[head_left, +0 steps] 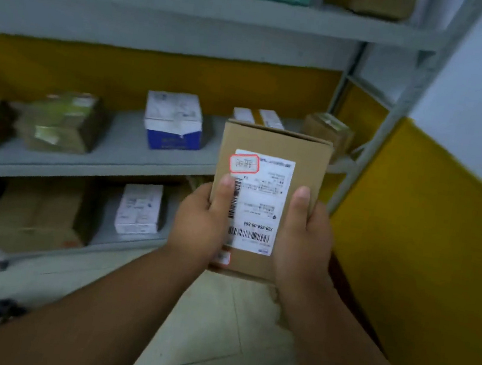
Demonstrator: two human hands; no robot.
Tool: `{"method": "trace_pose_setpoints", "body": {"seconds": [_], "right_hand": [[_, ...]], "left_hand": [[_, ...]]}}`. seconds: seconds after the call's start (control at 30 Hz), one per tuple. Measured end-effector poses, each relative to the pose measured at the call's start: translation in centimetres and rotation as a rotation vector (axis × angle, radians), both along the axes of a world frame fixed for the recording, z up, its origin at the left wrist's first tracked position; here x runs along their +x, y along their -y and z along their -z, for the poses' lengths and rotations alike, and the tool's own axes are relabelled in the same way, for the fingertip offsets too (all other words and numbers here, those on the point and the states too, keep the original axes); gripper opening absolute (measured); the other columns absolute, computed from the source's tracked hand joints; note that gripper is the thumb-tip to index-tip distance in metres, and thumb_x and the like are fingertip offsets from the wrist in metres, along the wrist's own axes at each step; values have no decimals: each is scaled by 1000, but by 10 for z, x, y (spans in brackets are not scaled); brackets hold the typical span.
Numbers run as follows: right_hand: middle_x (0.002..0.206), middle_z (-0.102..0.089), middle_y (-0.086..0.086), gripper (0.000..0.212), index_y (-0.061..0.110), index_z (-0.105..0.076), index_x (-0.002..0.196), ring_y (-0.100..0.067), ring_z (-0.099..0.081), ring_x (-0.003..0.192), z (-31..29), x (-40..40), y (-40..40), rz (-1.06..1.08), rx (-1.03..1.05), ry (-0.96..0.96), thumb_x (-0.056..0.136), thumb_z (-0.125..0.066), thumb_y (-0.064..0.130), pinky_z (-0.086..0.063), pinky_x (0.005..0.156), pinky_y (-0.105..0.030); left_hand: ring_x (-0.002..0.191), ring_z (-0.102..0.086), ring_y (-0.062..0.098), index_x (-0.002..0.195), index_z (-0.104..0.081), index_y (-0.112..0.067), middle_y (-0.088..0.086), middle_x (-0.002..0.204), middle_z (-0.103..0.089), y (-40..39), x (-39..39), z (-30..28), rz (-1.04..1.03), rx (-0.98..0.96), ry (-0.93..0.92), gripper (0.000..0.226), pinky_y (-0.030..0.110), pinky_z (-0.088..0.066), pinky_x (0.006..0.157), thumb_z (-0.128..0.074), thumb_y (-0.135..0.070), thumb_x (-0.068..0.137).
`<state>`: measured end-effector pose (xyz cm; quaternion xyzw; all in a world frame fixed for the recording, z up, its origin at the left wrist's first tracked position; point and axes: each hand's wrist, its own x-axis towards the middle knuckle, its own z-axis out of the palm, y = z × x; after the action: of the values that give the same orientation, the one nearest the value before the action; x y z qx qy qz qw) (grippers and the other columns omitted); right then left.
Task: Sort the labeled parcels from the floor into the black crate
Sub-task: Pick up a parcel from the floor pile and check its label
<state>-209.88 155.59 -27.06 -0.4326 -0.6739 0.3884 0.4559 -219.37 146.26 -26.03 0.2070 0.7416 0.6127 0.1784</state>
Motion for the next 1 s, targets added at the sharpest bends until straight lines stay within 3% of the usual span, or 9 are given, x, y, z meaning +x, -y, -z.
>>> {"method": "trace_pose_setpoints", "body": {"seconds": [0.17, 0.3, 0.4, 0.53, 0.6, 0.7, 0.8, 1.0], "right_hand": [[80, -69, 12, 51, 29, -59, 85, 2, -66, 74, -34, -47, 90, -214, 15, -38, 88, -32, 73, -50, 57, -16], [73, -68, 18, 52, 26, -57, 82, 16, -61, 69, -43, -95, 204, -442, -31, -88, 89, -34, 72, -40, 47, -3], [71, -67, 14, 54, 27, -57, 81, 22, -57, 70, -39, -136, 313, -600, -69, -106, 82, -32, 74, -38, 49, 0], [72, -62, 40, 38, 29, -56, 79, 27, -54, 70, -45, -180, 455, -848, -150, -147, 94, -41, 60, -36, 51, 3], [74, -64, 40, 41, 27, -58, 82, 19, -60, 68, -52, -195, 509, -962, -186, -147, 94, -42, 62, -39, 48, 0], [76, -67, 34, 54, 26, -61, 86, 13, -64, 66, -64, -213, 564, -1069, -183, -135, 81, -37, 73, -41, 45, -4], [78, -71, 28, 54, 28, -61, 87, 7, -67, 64, -70, -231, 598, -1154, -212, -118, 78, -37, 75, -45, 43, -8], [81, -72, 21, 58, 29, -59, 90, 0, -70, 65, -61, -287, 636, -1242, -187, -57, 74, -35, 79, -49, 45, -13]], "left_hand": [[69, -73, 4, 97, -69, -31, -11, 81, -76, 111, -30, -24, -114, 62, -34, 59, 20, -51, 46, -31, -75, 90], [73, -72, 4, 95, -70, -29, -11, 84, -76, 237, -63, -30, -296, 46, -90, 63, 36, -58, 64, -31, -78, 86], [75, -70, -2, 95, -71, -28, -16, 84, -75, 354, -86, -32, -465, 10, -128, 61, 31, -52, 67, -34, -76, 87], [82, -68, 1, 97, -71, -31, -15, 85, -74, 502, -101, -44, -701, -64, -192, 64, 30, -50, 73, -30, -79, 83], [84, -68, 0, 98, -71, -34, -16, 88, -75, 557, -102, -51, -766, -58, -193, 62, 31, -51, 75, -31, -80, 85], [80, -70, -2, 97, -69, -43, -21, 87, -75, 613, -106, -59, -831, -35, -164, 57, 35, -53, 76, -31, -82, 82], [75, -70, -2, 92, -63, -55, -23, 83, -74, 648, -117, -62, -878, -5, -148, 39, 38, -56, 76, -31, -77, 87], [74, -74, 10, 96, -66, -34, -10, 84, -77, 685, -162, -49, -926, 30, -63, 62, 47, -59, 76, -30, -81, 77]]}}
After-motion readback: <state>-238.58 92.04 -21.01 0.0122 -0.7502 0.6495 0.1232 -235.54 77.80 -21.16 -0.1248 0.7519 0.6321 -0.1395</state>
